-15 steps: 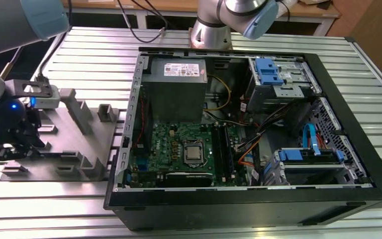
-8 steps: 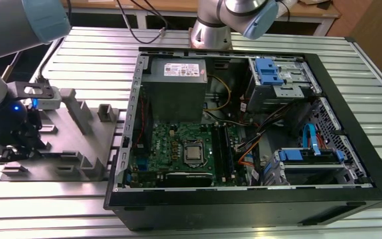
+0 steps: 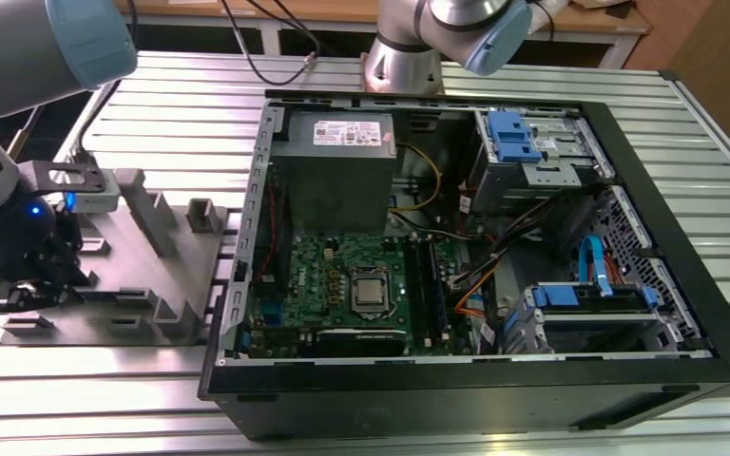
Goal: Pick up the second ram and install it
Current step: 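Pick up the second ram and move it above second insertion slot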
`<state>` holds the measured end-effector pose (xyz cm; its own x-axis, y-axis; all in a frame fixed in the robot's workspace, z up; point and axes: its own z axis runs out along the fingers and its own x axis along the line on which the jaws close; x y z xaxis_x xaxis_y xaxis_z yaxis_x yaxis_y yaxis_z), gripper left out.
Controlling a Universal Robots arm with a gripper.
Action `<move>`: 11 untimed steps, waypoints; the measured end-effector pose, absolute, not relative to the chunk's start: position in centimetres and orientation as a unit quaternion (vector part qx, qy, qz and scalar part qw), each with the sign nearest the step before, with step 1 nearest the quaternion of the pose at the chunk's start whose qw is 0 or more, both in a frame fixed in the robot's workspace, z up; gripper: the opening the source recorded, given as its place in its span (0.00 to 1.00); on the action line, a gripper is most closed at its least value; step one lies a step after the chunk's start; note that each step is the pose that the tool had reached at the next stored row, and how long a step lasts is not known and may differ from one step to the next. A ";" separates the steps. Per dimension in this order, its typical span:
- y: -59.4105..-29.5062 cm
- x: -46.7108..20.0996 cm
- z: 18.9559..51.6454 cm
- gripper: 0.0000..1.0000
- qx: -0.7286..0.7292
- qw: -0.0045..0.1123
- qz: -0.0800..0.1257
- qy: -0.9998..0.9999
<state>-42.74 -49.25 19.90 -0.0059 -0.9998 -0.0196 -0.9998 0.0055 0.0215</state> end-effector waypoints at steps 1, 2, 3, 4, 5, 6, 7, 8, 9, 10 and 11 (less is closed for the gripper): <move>-49.2 -42.7 19.9 0.27 0.705 0.001 -0.015 -0.709; -49.2 -42.7 19.9 0.27 0.705 0.001 -0.015 -0.709; -49.2 -42.7 19.9 0.27 0.705 0.001 -0.015 -0.709; -49.2 -42.7 19.9 0.25 0.705 0.001 -0.015 -0.709; -49.2 -42.7 19.9 0.25 0.705 0.001 -0.015 -0.709; -49.2 -42.7 19.9 0.19 0.705 0.001 -0.015 -0.709; -49.2 -42.7 19.9 0.19 0.705 0.001 -0.015 -0.709; -49.2 -42.7 19.9 0.12 0.705 0.001 -0.015 -0.709; -49.2 -42.7 19.9 0.12 0.705 0.001 -0.015 -0.709; -49.2 -42.7 19.9 0.12 0.705 0.001 -0.015 -0.709; -49.2 -42.7 19.9 0.12 0.705 0.001 -0.015 -0.709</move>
